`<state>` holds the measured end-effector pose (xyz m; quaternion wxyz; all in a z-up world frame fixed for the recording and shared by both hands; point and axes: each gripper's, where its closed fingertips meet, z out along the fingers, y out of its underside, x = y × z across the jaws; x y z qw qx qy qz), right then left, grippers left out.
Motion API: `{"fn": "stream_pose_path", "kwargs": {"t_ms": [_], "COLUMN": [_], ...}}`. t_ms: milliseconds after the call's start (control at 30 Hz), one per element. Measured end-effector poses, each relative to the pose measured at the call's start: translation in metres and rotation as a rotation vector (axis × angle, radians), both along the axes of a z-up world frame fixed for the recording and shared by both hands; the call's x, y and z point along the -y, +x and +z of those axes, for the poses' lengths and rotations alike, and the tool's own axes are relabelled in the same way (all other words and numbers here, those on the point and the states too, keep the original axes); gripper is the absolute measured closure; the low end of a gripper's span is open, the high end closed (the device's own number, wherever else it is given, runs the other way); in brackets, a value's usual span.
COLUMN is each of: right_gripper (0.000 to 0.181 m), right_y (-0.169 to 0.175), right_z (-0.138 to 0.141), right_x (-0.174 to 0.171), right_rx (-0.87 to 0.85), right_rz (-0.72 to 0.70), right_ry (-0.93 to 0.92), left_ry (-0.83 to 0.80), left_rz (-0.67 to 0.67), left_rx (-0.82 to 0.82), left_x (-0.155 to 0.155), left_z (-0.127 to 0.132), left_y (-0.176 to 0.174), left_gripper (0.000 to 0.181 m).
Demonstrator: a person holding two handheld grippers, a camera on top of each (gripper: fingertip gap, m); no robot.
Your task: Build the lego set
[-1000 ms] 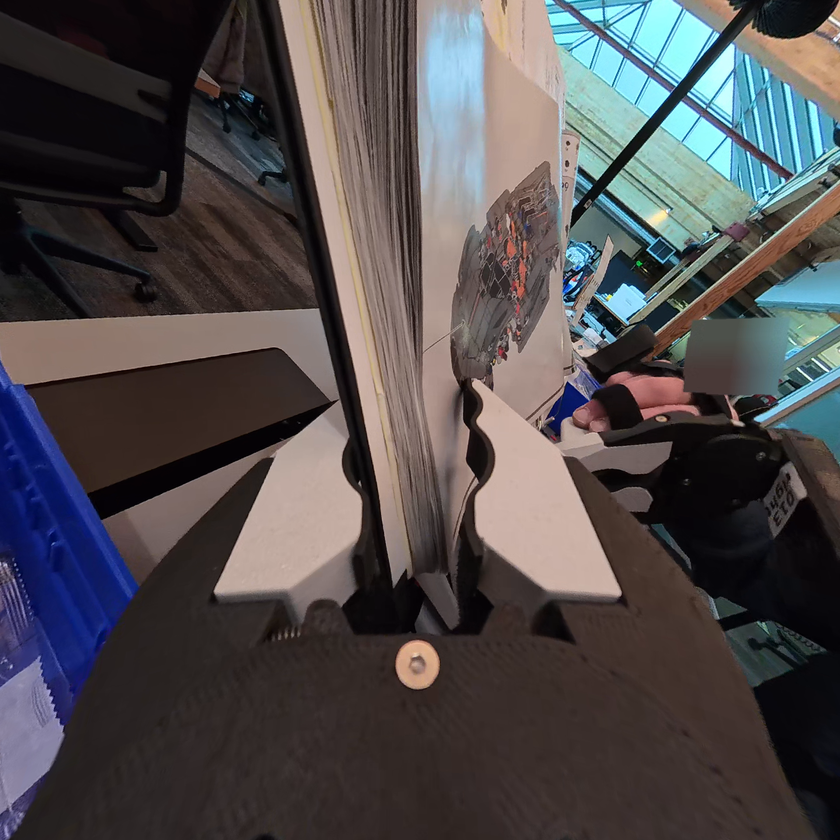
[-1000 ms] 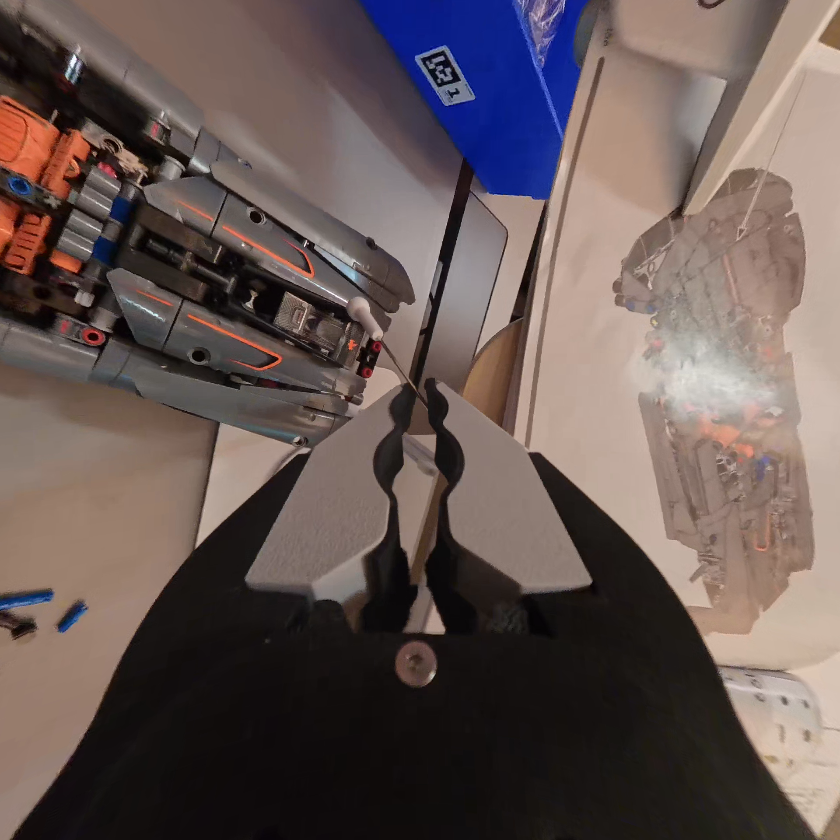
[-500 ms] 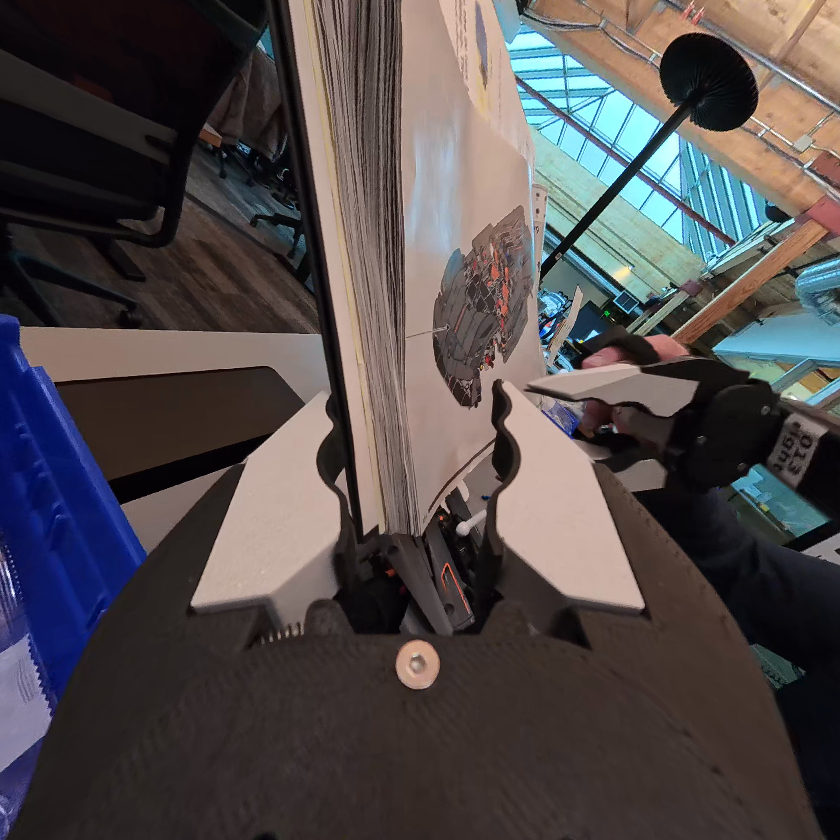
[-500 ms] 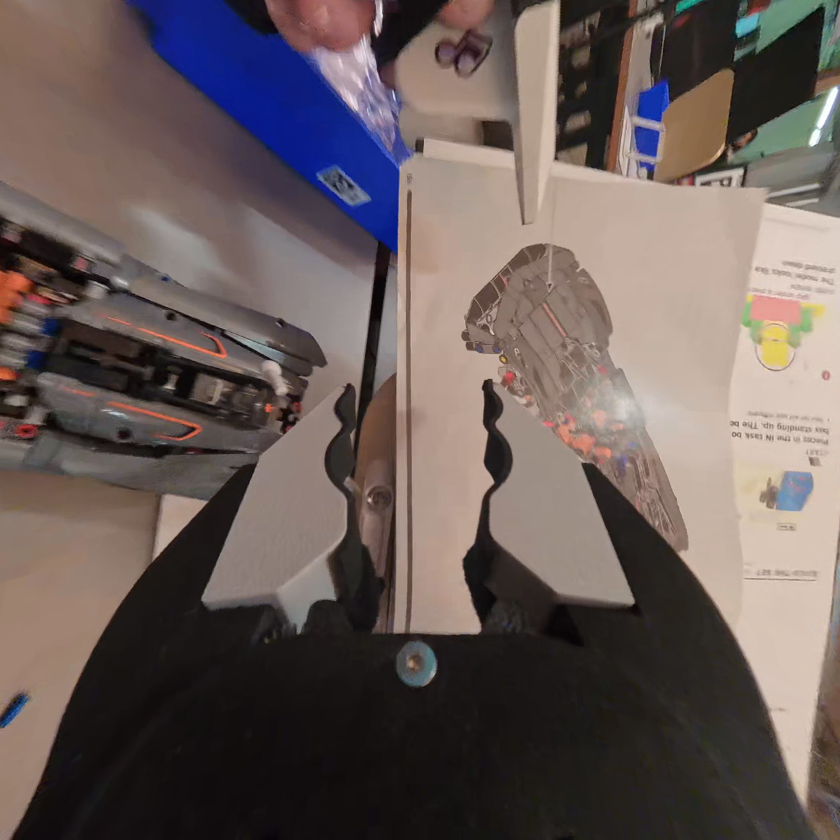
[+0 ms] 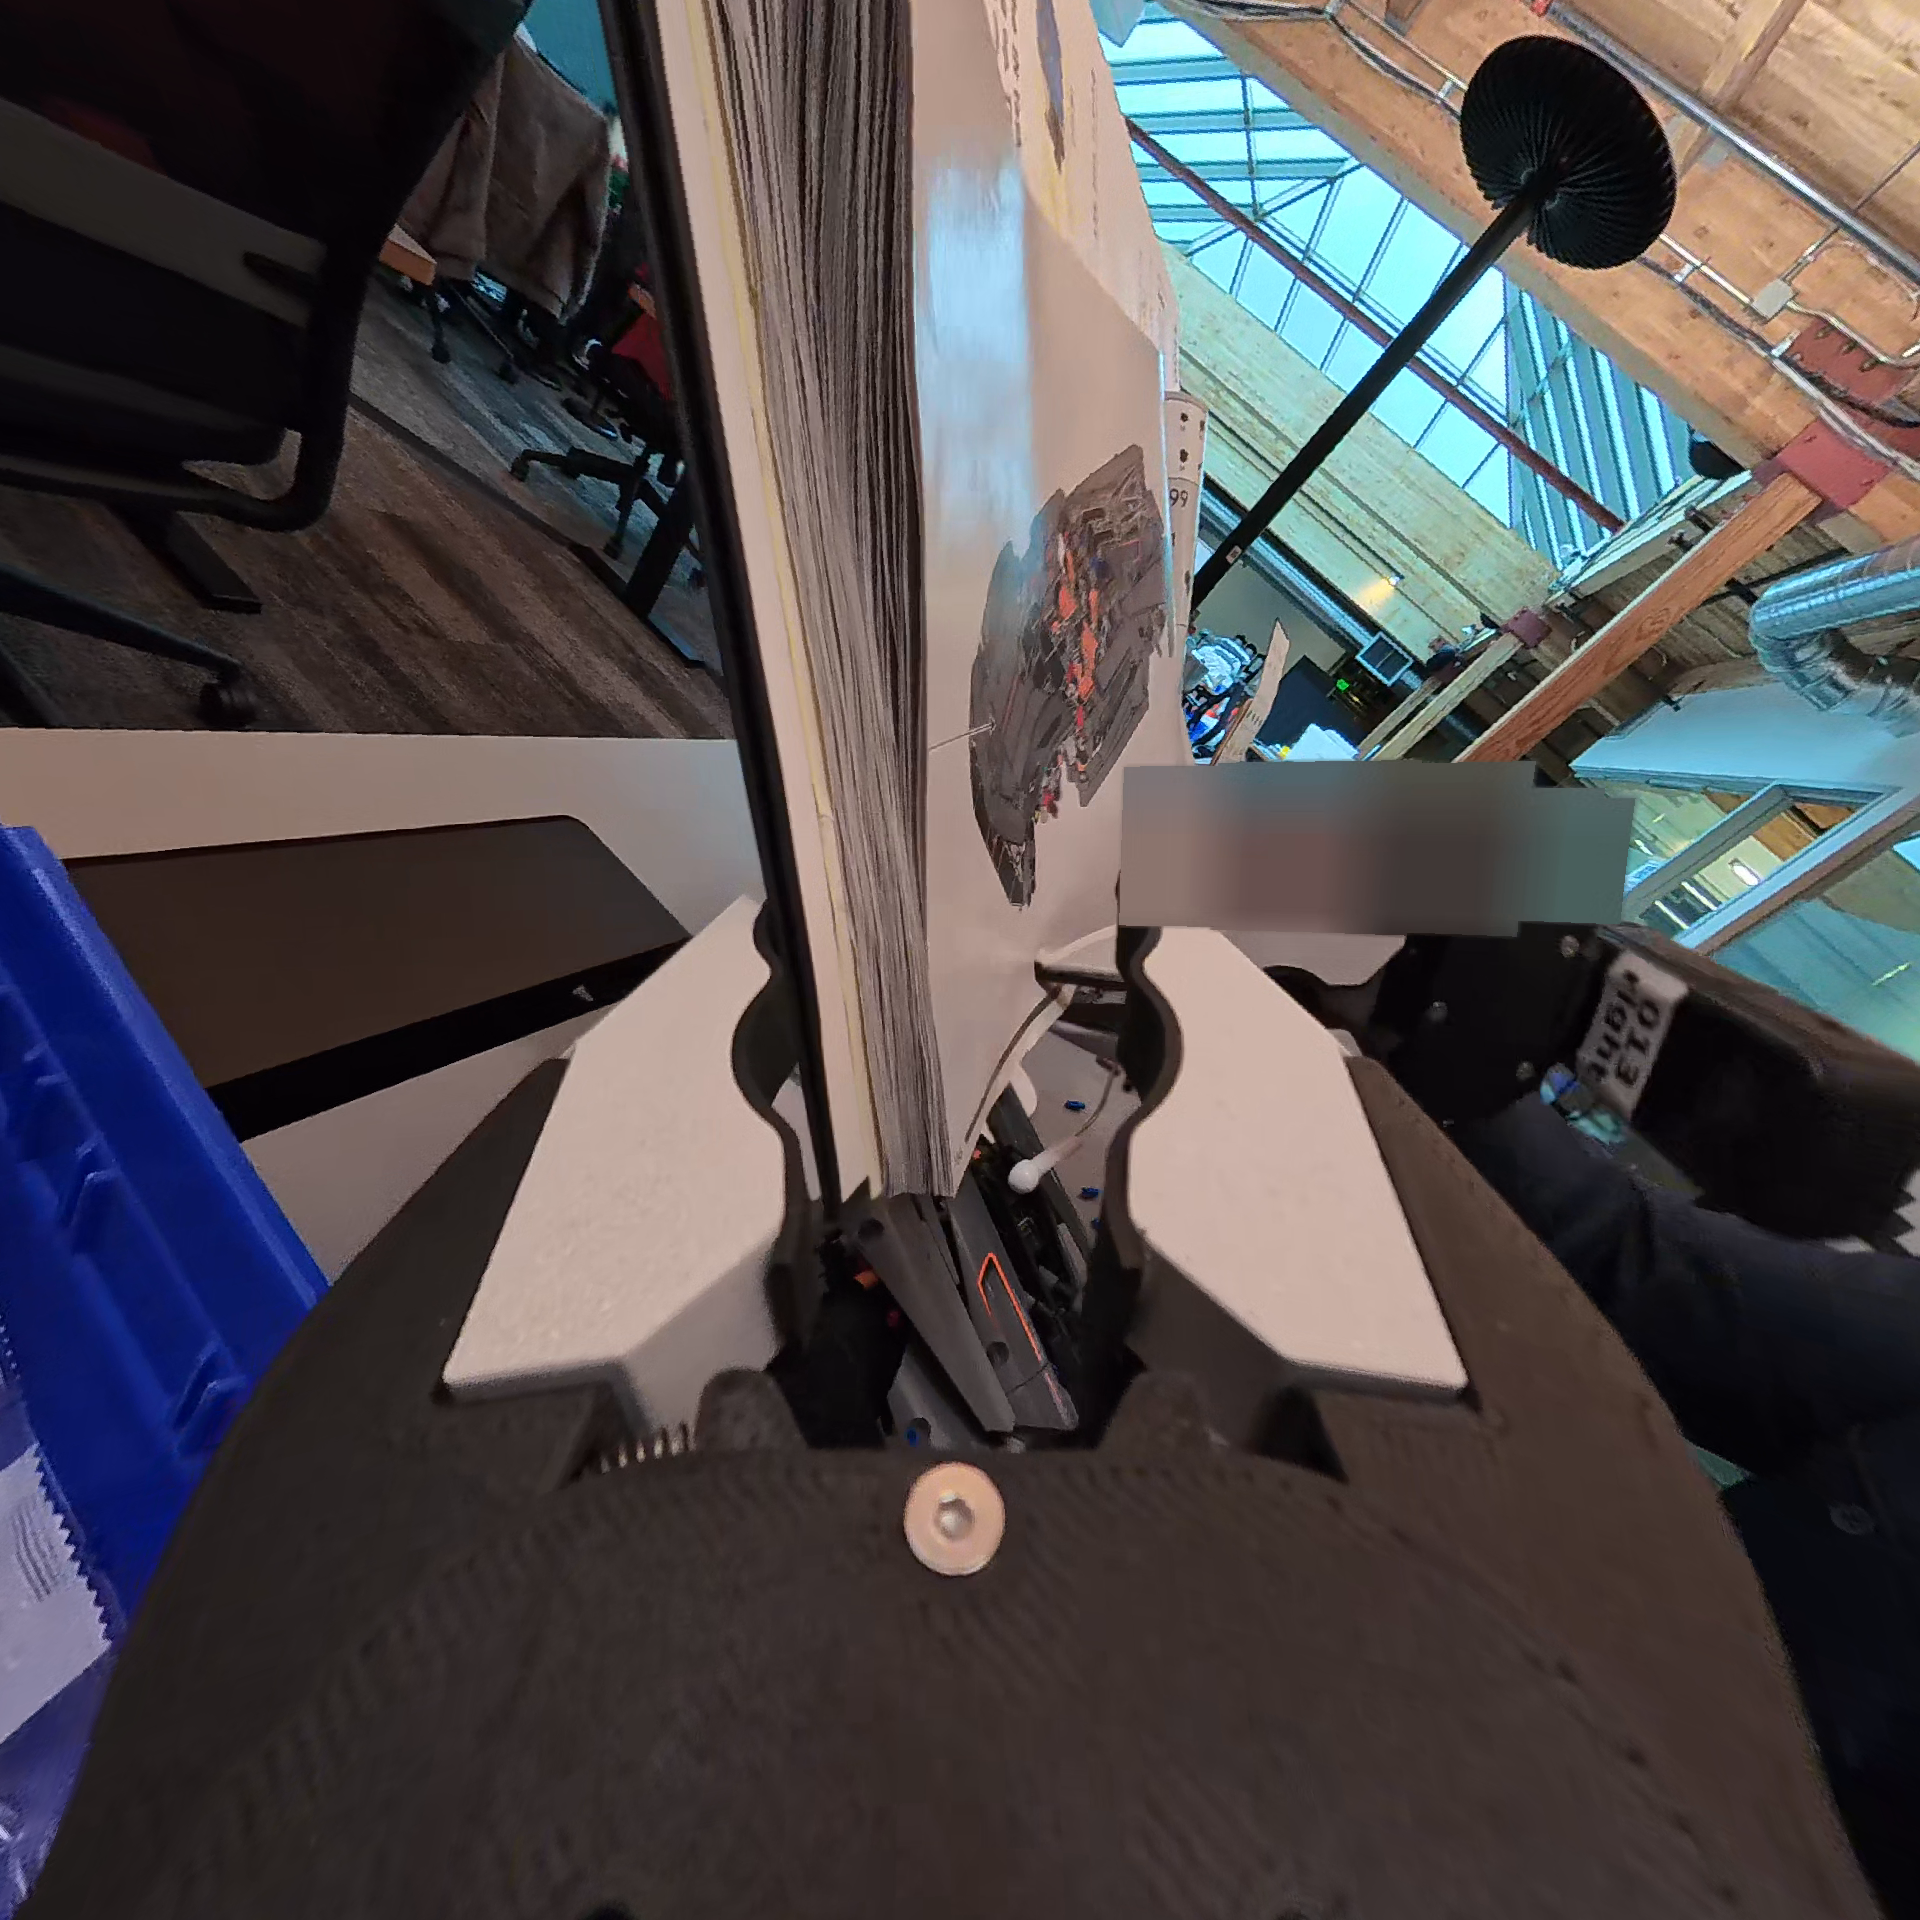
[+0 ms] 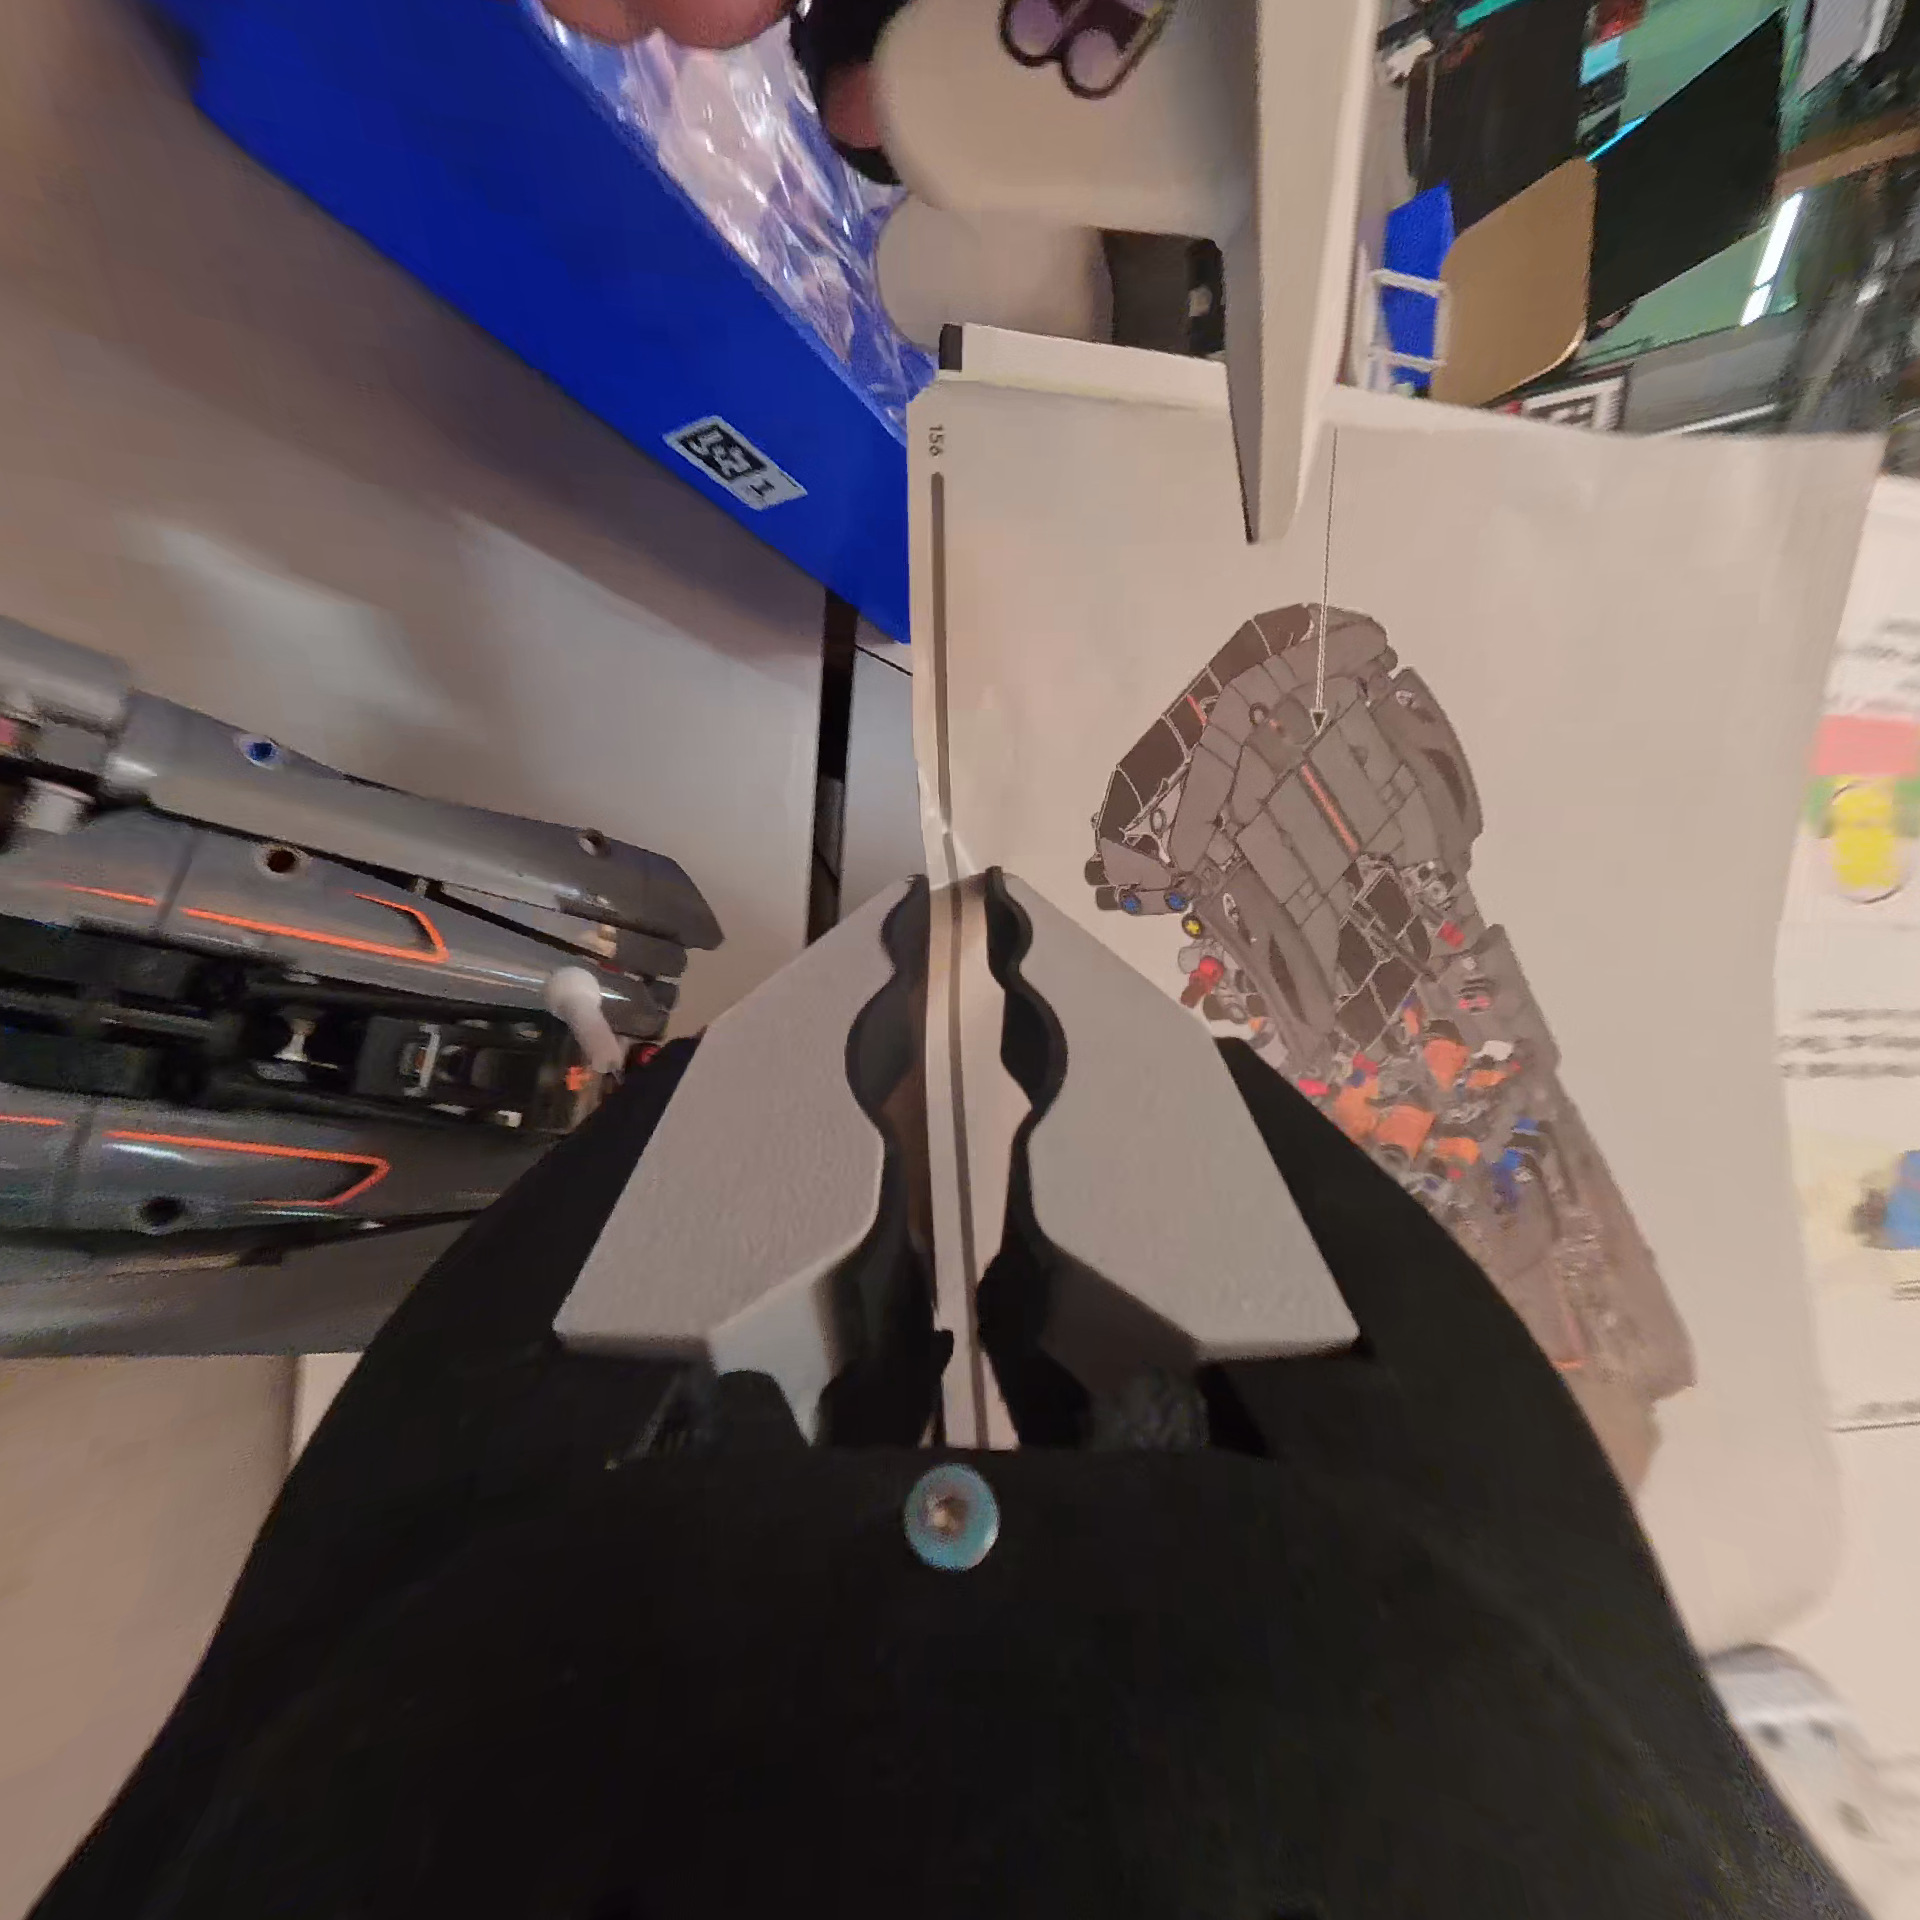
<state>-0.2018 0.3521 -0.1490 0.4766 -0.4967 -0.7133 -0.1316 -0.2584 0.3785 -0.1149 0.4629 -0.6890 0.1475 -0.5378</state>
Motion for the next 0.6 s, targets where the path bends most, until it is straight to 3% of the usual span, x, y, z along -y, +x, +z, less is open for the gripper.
{"fn": "stream_pose_path", "kwargs": {"t_ms": [333,600], "right_gripper": [0.181,0.181], "right_y": [0.005,0.009], "right_z": [0.010,0.022], "right_x": [0.011,0.013], "right_rx": [-0.172,-0.249], "right_rz": [0.015,0.004], "right_ry": [-0.287,-0.320], "left_ry": [-0.016,-0.026], "left_rz": [-0.016,-0.021], "left_rx": [0.010,0.020], "left_x": [0.000,0.000], "left_z": [-0.003,-0.004], "left_y": [-0.001,-0.002], "left_gripper": [0.123,0.123]}}
